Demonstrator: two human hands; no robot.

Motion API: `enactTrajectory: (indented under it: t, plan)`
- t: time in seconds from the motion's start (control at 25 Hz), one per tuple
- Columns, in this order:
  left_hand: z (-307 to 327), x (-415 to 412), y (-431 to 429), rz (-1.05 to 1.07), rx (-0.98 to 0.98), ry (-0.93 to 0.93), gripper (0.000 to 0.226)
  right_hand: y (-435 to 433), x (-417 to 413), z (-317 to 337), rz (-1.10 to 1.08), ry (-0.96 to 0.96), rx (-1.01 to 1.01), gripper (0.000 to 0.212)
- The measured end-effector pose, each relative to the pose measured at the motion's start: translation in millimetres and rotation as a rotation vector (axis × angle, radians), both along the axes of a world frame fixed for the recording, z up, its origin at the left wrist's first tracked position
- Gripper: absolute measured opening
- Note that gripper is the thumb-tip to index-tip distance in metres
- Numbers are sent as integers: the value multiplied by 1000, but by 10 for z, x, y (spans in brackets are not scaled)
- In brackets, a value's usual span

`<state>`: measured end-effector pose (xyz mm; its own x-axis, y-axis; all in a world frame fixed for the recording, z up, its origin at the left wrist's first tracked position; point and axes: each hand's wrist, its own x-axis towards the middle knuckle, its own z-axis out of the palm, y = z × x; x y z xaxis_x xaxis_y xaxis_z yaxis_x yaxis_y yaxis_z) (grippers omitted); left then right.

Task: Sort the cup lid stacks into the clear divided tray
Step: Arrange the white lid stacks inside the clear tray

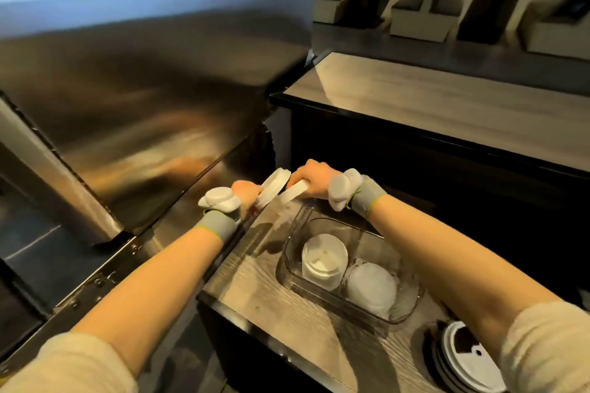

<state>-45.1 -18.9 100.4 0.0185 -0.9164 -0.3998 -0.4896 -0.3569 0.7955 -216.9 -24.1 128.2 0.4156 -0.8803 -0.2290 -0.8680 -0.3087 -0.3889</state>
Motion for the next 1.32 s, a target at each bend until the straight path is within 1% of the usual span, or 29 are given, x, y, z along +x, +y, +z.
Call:
enactTrajectory:
  t: [0.08, 0.16, 0.2, 0.24, 0.28, 0.32, 0.36, 0.4, 0.48, 0.52, 0.6, 0.64, 0.68, 0.72, 0.76, 0.8, 0.84, 0.88, 0.92, 0.96, 1.0, 1.04, 1.08, 1.12, 1.2, 1.24, 1.32]
  plan:
    - [113, -96, 10, -85, 53, -31, 11, 129, -49, 76, 21, -139, -72, 15]
    - [159, -196, 31, -263, 103, -82, 13, 277, -96, 155, -47, -184, -124, 16]
    - [197, -243, 51, -311, 141, -65, 15, 338, -127, 169, -105, -204, -163, 15]
    - [231, -282, 46, -359, 101, -104, 20, 379, -176, 152, -147, -264, -202, 12]
    - [258, -341, 45, -322, 138, -69, 25, 431, -220, 137, -185, -325, -229, 9]
    - [309, -397, 69, -250, 241, 21, 29, 472, -263, 126, -206, -374, -241, 14]
    - [365, -444, 100, -227, 320, 87, 31, 516, -292, 134, -221, -384, -255, 18]
    - [394, -460, 114, -204, 368, 149, 31, 538, -322, 124, -242, -369, -274, 20]
    - [456, -504, 159, -178, 403, 230, 30, 599, -376, 108, -280, -256, -321, 20]
    - [456, -533, 182, -156, 384, 257, 29, 628, -397, 100, -287, -220, -304, 33]
    - [455, -602, 211, -141, 333, 296, 26, 687, -406, 99, -311, -281, -162, 68]
    - [436, -636, 220, -152, 276, 244, 23, 712, -396, 98, -337, -332, -74, 76]
    - [406, -668, 230, -183, 208, 152, 23, 710, -386, 86, -357, -352, -9, 79]
    - [343, -696, 222, -228, 147, 44, 26, 695, -393, 62, -372, -350, 53, 78]
    - [278, -711, 219, -264, 90, -76, 28, 693, -409, 53, -383, -367, 138, 73]
    - [183, -725, 228, -291, 46, -193, 27, 710, -441, 40, -387, -408, 264, 67]
    - [60, -731, 235, -326, -1, -308, 26, 728, -484, 14, -389, -478, 391, 63]
    - [-24, -759, 267, -350, -13, -387, 31, 768, -503, 5, -402, -559, 500, 57]
    - [-123, -781, 312, -372, -5, -433, 36, 827, -504, -8, -405, -606, 550, 49]
    - [-193, -826, 367, -408, -21, -476, 37, 880, -492, -18, -410, -609, 547, 43]
    - [-234, -872, 443, -426, -30, -495, 35, 934, -471, -51, -415, -483, 437, 42]
    - [-219, -916, 512, -466, -87, -511, 35, 976, -458, -101, -409, -319, 286, 43]
    - [-240, -939, 547, -479, -106, -497, 34, 1013, -453, -172, -392, -185, 177, 47]
    - [-287, -957, 570, -503, -75, -550, 34, 1042, -454, -258, -386, -131, 146, 50]
    - [-402, -959, 600, -501, -19, -601, 34, 1050, -436, -411, -358, -117, 194, 52]
    - [-449, -938, 645, -459, -24, -604, 34, 1044, -417, -461, -341, -92, 211, 53]
    - [-498, -958, 720, -397, -30, -608, 36, 1022, -366, -516, -306, -20, 185, 54]
